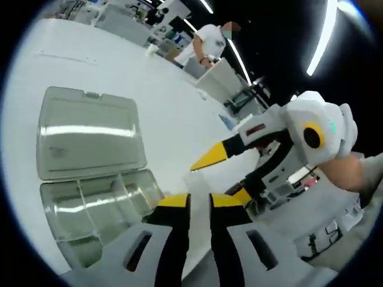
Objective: Insert the divider into the dual guide fixture by aligning both edges with the guide slots and pushing it downward to the bottom, including one-sided entry, uneven engagement, binding, and posture correction.
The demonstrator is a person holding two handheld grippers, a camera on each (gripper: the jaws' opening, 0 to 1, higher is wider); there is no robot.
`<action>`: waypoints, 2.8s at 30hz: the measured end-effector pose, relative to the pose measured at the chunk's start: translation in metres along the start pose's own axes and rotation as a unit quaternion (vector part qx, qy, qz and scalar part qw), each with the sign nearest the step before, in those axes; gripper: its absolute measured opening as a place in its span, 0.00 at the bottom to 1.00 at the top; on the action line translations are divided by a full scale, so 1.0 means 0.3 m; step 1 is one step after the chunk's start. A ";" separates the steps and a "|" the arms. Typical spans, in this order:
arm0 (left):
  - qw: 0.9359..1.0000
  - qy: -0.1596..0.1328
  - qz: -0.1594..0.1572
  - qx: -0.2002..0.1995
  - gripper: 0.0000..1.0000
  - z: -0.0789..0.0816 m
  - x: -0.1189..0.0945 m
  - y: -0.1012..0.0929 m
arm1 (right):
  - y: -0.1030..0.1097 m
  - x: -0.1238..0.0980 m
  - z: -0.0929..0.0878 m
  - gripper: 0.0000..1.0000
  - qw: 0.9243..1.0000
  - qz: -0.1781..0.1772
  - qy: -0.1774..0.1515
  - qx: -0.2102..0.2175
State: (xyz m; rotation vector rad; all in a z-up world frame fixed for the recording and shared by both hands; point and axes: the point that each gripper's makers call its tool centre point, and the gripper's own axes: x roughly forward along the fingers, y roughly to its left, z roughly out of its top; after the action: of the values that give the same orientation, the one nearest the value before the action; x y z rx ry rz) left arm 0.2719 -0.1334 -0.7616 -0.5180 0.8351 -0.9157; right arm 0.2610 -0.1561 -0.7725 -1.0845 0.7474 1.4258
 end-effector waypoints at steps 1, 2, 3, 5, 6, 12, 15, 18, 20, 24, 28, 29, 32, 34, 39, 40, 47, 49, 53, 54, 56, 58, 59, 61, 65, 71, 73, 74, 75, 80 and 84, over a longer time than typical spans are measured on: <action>1.000 -0.001 0.001 0.000 0.09 0.000 -0.001 0.002 | 0.000 -0.001 0.001 0.27 1.000 0.000 -0.001 0.000; 1.000 -0.001 0.001 -0.002 0.09 0.000 -0.001 0.004 | 0.001 -0.002 0.005 0.27 1.000 0.000 -0.002 0.000; 1.000 -0.001 -0.001 -0.007 0.09 -0.001 -0.001 0.003 | 0.000 -0.003 0.006 0.27 1.000 -0.001 -0.003 0.000; 1.000 -0.001 -0.004 -0.016 0.09 -0.001 0.002 0.001 | 0.001 -0.004 0.013 0.27 1.000 -0.001 -0.006 -0.001; 1.000 -0.001 -0.003 -0.018 0.09 -0.002 0.003 0.003 | 0.002 -0.005 0.017 0.27 1.000 -0.001 -0.007 -0.001; 0.999 -0.005 -0.005 -0.034 0.04 0.001 0.003 0.006 | -0.002 -0.010 0.038 0.27 1.000 -0.003 -0.016 -0.002; 0.998 -0.010 -0.011 -0.057 0.03 0.001 0.000 0.006 | -0.003 -0.012 0.041 0.27 1.000 -0.004 -0.017 -0.003; 0.997 -0.014 -0.013 -0.071 0.02 -0.001 -0.001 0.006 | -0.001 -0.013 0.042 0.27 1.000 -0.005 -0.017 -0.005; 0.997 -0.016 -0.016 -0.077 0.02 -0.003 -0.001 0.004 | 0.002 -0.013 0.042 0.27 1.000 -0.005 -0.017 -0.006; 0.995 -0.023 -0.029 -0.097 0.00 0.000 -0.004 -0.006 | 0.004 -0.015 0.041 0.27 1.000 -0.005 -0.019 -0.007; 0.992 -0.029 -0.036 -0.115 0.00 0.003 -0.002 -0.010 | 0.004 -0.021 0.041 0.27 1.000 -0.006 -0.022 -0.011; 0.992 -0.030 -0.037 -0.116 0.00 0.004 -0.002 -0.012 | 0.003 -0.022 0.041 0.27 1.000 -0.007 -0.022 -0.013; 0.990 -0.036 -0.042 -0.128 0.00 0.009 -0.004 -0.013 | -0.001 -0.024 0.041 0.28 1.000 -0.010 -0.024 -0.012; 0.990 -0.038 -0.044 -0.131 0.00 0.010 -0.005 -0.014 | -0.003 -0.026 0.041 0.28 1.000 -0.010 -0.026 -0.010; 0.990 -0.042 -0.052 -0.122 0.00 0.016 -0.006 -0.018 | -0.018 -0.032 0.042 0.26 0.999 -0.018 -0.028 -0.018; 0.990 -0.043 -0.051 -0.121 0.00 0.017 -0.007 -0.015 | -0.019 -0.035 0.045 0.27 0.999 -0.017 -0.031 -0.015; 0.994 -0.055 -0.053 -0.077 0.00 0.035 -0.029 -0.004 | -0.037 -0.054 0.054 0.26 0.999 -0.016 -0.045 0.003; 0.995 -0.059 -0.054 -0.051 0.00 0.041 -0.036 -0.006 | -0.044 -0.061 0.060 0.25 0.999 -0.013 -0.051 0.008; 0.997 -0.048 -0.055 0.007 0.00 0.032 -0.054 -0.017 | -0.052 -0.073 0.069 0.22 0.998 -0.006 -0.056 0.013; 0.997 -0.049 -0.053 0.028 0.00 0.035 -0.060 -0.013 | -0.055 -0.076 0.070 0.21 0.998 -0.006 -0.057 0.013; 0.996 -0.046 -0.056 0.052 0.00 0.032 -0.070 -0.020 | -0.051 -0.082 0.082 0.16 0.998 0.006 -0.066 0.017; 0.994 -0.046 -0.058 0.080 0.00 0.031 -0.075 -0.025 | -0.056 -0.084 0.089 0.13 0.997 0.012 -0.070 0.015; 0.993 -0.045 -0.058 0.090 0.00 0.030 -0.078 -0.028 | -0.049 -0.083 0.099 0.11 0.997 0.023 -0.075 0.024; 0.990 -0.046 -0.061 0.116 0.00 0.031 -0.086 -0.038 | -0.043 -0.082 0.115 0.08 0.995 0.039 -0.086 0.027; 0.985 -0.044 -0.065 0.153 0.00 0.028 -0.101 -0.059 | -0.033 -0.077 0.138 0.06 0.992 0.065 -0.097 0.042; 0.979 -0.032 -0.059 0.194 0.00 0.012 -0.117 -0.054 | -0.020 -0.074 0.171 0.02 0.989 0.092 -0.106 0.043; 0.975 -0.034 -0.060 0.210 0.00 0.013 -0.123 -0.055 | -0.015 -0.071 0.178 0.02 0.988 0.104 -0.107 0.045; 0.973 -0.035 -0.058 0.221 0.00 0.014 -0.126 -0.055 | -0.015 -0.069 0.181 0.02 0.987 0.108 -0.107 0.047; 0.972 -0.035 -0.057 0.227 0.00 0.014 -0.127 -0.055 | -0.013 -0.068 0.182 0.01 0.987 0.112 -0.106 0.050; 0.962 -0.038 -0.058 0.263 0.00 0.006 -0.137 -0.063 | 0.002 -0.058 0.192 0.00 0.985 0.131 -0.099 0.053; 0.958 -0.045 -0.061 0.276 0.00 0.007 -0.144 -0.072 | 0.018 -0.045 0.203 0.00 0.985 0.140 -0.092 0.043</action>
State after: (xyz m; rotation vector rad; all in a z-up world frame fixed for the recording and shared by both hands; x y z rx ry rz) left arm 0.2486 -0.1080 -0.7278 -0.1220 0.4361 -1.1763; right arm 0.2428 -0.1071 -0.7382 -0.7890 0.8422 1.6899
